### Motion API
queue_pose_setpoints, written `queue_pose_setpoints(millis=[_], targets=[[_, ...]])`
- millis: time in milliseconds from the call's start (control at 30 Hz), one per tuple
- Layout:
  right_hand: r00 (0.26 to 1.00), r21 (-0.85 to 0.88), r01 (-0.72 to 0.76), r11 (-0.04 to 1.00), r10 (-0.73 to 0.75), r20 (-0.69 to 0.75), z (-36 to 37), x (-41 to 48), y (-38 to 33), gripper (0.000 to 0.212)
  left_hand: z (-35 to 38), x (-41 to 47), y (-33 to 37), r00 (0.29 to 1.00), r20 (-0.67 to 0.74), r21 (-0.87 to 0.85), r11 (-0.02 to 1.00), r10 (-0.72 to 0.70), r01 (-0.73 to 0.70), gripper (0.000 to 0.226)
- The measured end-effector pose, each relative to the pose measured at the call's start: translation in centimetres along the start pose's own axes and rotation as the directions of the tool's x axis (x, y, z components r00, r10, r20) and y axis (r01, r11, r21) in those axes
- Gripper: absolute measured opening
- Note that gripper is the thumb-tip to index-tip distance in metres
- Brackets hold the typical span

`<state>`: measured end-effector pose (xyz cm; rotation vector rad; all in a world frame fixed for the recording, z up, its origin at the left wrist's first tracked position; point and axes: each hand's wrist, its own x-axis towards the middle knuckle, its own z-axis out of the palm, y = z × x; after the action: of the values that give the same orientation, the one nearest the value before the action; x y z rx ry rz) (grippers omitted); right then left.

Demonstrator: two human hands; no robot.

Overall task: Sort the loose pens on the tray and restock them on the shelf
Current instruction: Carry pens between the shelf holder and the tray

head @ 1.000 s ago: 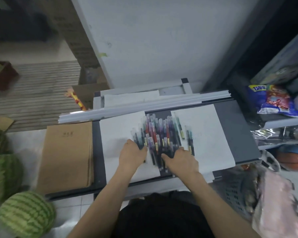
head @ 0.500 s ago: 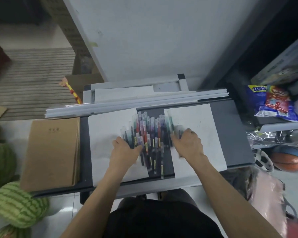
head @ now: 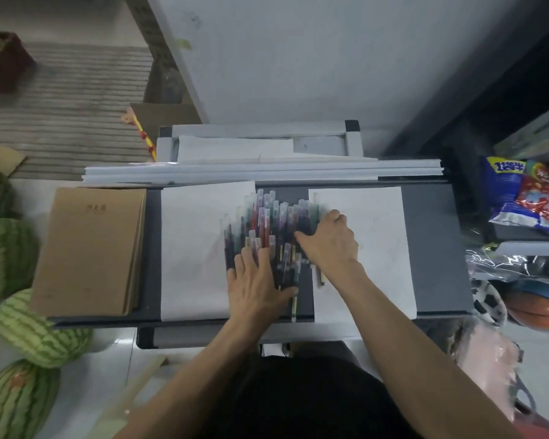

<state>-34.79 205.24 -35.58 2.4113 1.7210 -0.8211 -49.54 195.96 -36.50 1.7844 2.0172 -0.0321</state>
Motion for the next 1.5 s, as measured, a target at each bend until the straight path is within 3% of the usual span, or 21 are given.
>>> queue_pose_setpoints(millis=[300, 500, 767, 900, 967, 1133, 1267, 1367, 1500], targets=[[0.996, 0.021, 0.031, 0.999, -0.029, -0.083, 0.7, 0.1, 2.1, 0.065, 0.5, 1.7, 0.6, 0.993, -0.077, -0.135, 0.988, -0.091, 0.080, 0.064], [0.994, 0.003, 0.018, 1.000, -0.017, -0.104, 0.6, -0.1, 2.2, 0.046, 0.4, 2.9, 1.2, 0.991, -0.076, -0.141, 0.985, -0.113, 0.102, 0.063], [0.962, -0.296, 0.087, 0.951, -0.158, -0.224, 4.2, -0.4, 1.8, 0.030, -0.2, 1.5, 1.5, 0.993, -0.095, -0.217, 0.975, -0.070, 0.048, 0.055], [0.940, -0.362, 0.123, 0.924, -0.226, -0.257, 5.0, -0.2, 2.5, 0.054, -0.5, 1.3, 1.1, 0.992, -0.104, -0.250, 0.967, -0.066, 0.038, 0.049], [0.930, -0.358, 0.125, 0.925, -0.234, -0.281, 4.7, 0.4, 3.2, 0.032, -0.9, 1.4, 0.9, 0.991, -0.105, -0.270, 0.962, -0.080, 0.049, 0.048], [0.942, -0.083, 0.227, 0.970, -0.241, -0.234, 3.9, 0.6, 4.1, 0.052, -2.0, 1.4, 0.6, 0.988, -0.096, -0.348, 0.934, -0.122, 0.081, 0.048], [0.953, 0.191, 0.178, 0.965, -0.121, -0.277, 2.2, 0.9, 4.6, 0.041, -2.3, 1.1, 0.4, 0.987, -0.088, -0.367, 0.925, -0.137, 0.096, 0.047], [0.963, 0.453, 0.139, 0.881, -0.014, -0.267, 0.3, 0.7, 4.4, 0.025, -2.2, 1.1, 0.3, 0.982, -0.073, -0.380, 0.915, -0.173, 0.133, 0.048], [0.953, 0.712, 0.215, 0.668, 0.014, -0.301, -1.3, 0.3, 3.4, 0.020, -2.5, 1.5, -0.4, 0.965, -0.072, -0.413, 0.888, -0.254, 0.203, 0.047]])
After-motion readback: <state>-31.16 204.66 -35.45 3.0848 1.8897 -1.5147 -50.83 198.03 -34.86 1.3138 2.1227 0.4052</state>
